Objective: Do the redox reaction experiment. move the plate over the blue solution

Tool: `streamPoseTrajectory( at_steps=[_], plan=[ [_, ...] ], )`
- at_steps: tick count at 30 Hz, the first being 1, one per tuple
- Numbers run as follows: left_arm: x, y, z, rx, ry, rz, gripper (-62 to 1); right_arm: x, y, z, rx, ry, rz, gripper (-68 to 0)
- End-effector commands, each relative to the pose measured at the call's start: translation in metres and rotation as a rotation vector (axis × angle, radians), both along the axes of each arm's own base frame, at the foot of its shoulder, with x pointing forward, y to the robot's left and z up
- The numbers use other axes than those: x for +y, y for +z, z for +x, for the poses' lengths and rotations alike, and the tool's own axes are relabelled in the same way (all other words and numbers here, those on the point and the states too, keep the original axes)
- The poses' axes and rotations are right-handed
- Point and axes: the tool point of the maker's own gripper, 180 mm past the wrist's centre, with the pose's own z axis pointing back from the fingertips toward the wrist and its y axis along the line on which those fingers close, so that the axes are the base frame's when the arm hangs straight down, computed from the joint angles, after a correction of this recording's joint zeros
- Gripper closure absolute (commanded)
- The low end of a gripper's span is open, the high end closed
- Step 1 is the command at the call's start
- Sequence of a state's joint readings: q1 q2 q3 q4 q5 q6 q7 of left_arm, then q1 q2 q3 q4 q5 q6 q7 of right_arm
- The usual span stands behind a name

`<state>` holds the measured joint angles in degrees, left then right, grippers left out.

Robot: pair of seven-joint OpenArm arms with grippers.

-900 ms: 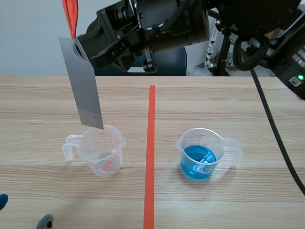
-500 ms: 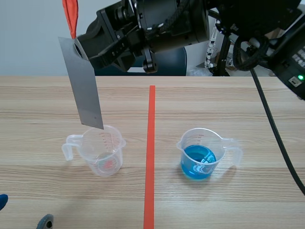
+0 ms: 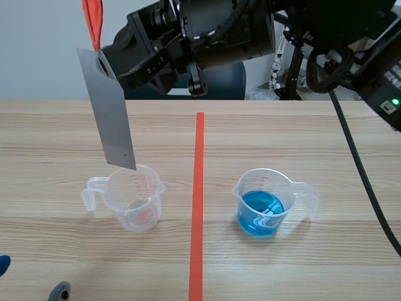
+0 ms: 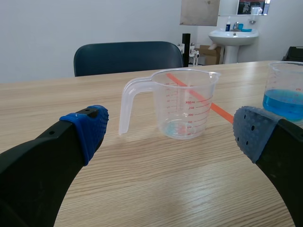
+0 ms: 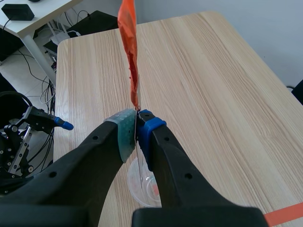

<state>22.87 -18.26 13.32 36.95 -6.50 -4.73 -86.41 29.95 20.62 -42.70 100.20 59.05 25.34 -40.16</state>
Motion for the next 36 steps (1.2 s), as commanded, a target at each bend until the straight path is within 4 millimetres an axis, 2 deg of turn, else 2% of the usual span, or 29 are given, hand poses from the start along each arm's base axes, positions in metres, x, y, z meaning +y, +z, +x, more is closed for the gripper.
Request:
streamPoseTrajectory(
  at_steps=[1,7,15,20,30,36],
  plan=[
    [0.003,0.01,-0.001,-0.05,0.006,-0.018,-55.5,0.001,0.02,0.001,-0.037,0.008,0.044,-0.6],
    [0.003,0.01,-0.001,-0.05,0.006,-0.018,-55.5,-0.003,0.022,-0.003,-0.045,0.043,0.052,-0.6],
    [0.003,0.01,-0.001,-0.05,0.006,-0.018,-55.5,-0.025,0.031,0.008,-0.057,0.013,0.069,-0.6],
    [0.005,0.01,-0.001,-0.049,0.001,-0.011,-55.5,-0.04,0.032,0.006,-0.06,0.033,0.065,-0.6],
    [0.038,0.018,-0.022,0.024,-0.123,0.086,-55.5,-0.071,0.027,-0.005,-0.086,0.094,0.063,-0.6],
    [0.055,0.048,-0.029,0.044,-0.278,0.124,-55.5,-0.089,0.017,-0.01,-0.062,0.081,0.07,-0.6]
  ],
)
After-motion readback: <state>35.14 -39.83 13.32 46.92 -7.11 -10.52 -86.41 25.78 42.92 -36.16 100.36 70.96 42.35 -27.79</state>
